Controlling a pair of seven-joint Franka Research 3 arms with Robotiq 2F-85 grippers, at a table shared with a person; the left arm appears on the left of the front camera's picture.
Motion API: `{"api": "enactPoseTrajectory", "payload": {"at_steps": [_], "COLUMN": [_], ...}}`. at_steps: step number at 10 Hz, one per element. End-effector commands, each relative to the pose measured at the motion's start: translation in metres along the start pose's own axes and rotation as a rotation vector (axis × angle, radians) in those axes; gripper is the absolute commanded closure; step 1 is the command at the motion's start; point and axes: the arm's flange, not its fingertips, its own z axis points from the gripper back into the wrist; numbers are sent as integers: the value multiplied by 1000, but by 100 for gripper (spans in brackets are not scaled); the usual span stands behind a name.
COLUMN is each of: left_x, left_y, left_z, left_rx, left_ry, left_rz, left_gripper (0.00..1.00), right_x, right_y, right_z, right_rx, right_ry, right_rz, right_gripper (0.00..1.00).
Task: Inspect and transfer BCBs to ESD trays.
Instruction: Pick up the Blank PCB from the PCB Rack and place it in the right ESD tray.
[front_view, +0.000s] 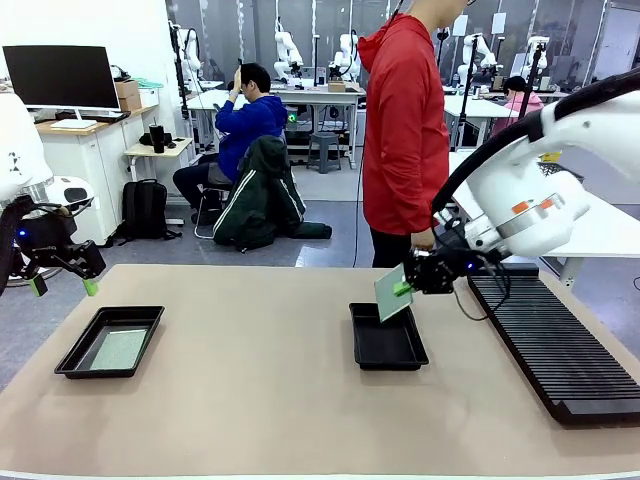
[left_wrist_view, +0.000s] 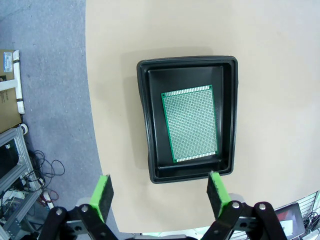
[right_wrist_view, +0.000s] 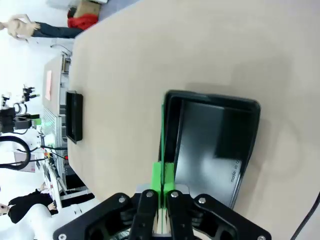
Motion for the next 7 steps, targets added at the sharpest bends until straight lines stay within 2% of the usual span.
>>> {"api": "enactPoseTrajectory", "payload": {"at_steps": [1,7], "left_x": [0,0], "left_y": [1,1], "left_z": [-2,-2], "left_rx": [4,4], "left_ry": [-11,-11], "left_rz": [2,2], "left_gripper": [0,0], "right_x": [8,-21], "right_y": [-4,-3], "right_z": [-21,-46], "right_rx": [7,-16], "right_ry": [2,46], "right_rz": [9,-8], "right_gripper": [98,98]}}
